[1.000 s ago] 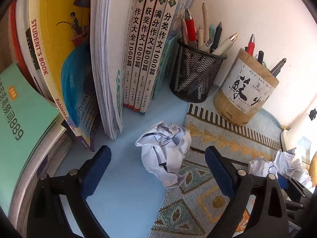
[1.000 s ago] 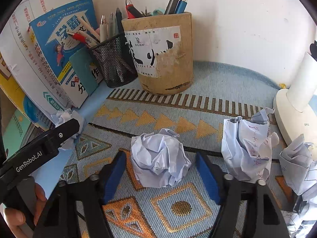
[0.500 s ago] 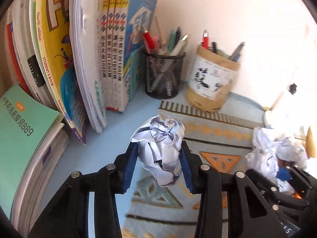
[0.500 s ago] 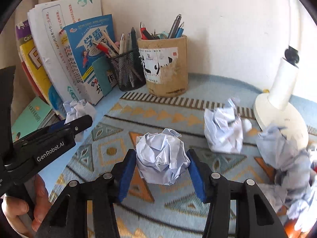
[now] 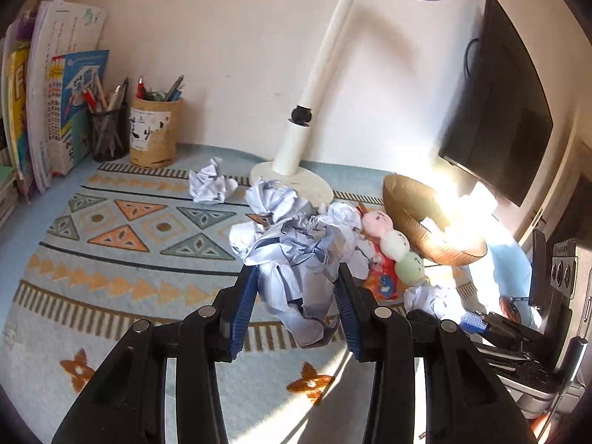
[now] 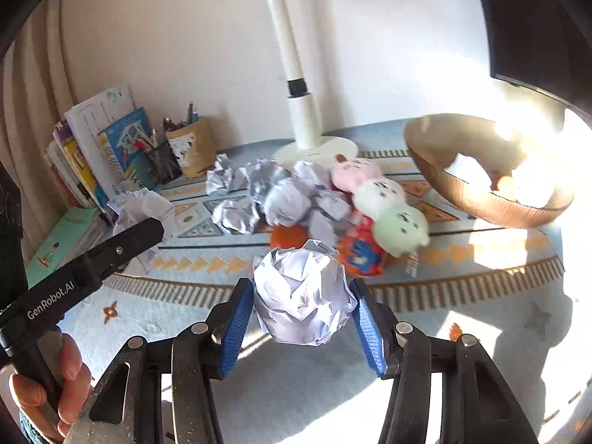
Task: Organize objects
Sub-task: 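Carry both paper balls to the golden bowl and open both grippers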
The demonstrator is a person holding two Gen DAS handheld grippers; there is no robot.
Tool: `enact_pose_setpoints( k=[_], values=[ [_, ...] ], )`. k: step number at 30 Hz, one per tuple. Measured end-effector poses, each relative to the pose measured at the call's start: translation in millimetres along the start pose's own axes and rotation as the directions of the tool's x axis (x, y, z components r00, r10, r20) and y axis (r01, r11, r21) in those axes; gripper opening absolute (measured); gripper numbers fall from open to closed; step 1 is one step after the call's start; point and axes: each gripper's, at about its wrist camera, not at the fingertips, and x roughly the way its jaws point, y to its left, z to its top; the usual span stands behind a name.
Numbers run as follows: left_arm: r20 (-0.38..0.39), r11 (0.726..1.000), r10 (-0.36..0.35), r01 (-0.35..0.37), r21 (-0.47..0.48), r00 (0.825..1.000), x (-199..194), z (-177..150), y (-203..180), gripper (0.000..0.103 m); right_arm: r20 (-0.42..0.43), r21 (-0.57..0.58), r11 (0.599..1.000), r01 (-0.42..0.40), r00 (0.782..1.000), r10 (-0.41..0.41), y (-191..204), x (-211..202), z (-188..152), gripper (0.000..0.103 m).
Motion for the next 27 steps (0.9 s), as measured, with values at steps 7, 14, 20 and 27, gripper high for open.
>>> enact_pose_setpoints(
  k=[7, 14, 20, 27],
  values=[
    [-0.065, 0.995, 0.009, -0.002, 0.104, 0.998, 30, -31, -51, 0.039, -0.053, 0.021, 0.997, 0.068, 0.996, -0.066, -52, -6, -35, 0.053],
    [-0.114, 0.998, 0.010, -0.003, 0.063, 0.993, 36, -39, -44, 0.039, -0.082, -0.025, 0.996, 0.083, 0.993, -0.085, -50, 9, -41, 0.065],
    [-0.119, 0.998, -0.001, 0.009, 0.069, 0.993, 36, -39, -46, 0.040, -0.066, 0.039, 0.998, 0.046, 0.997, -0.044, -55, 3, -41, 0.069],
    [-0.131, 0.996, 0.015, -0.003, 0.093, 0.991, 33, -36, -54, 0.040, -0.039, 0.077, 0.996, 0.053, 0.998, -0.050, -59, -11, -29, 0.050]
  ],
)
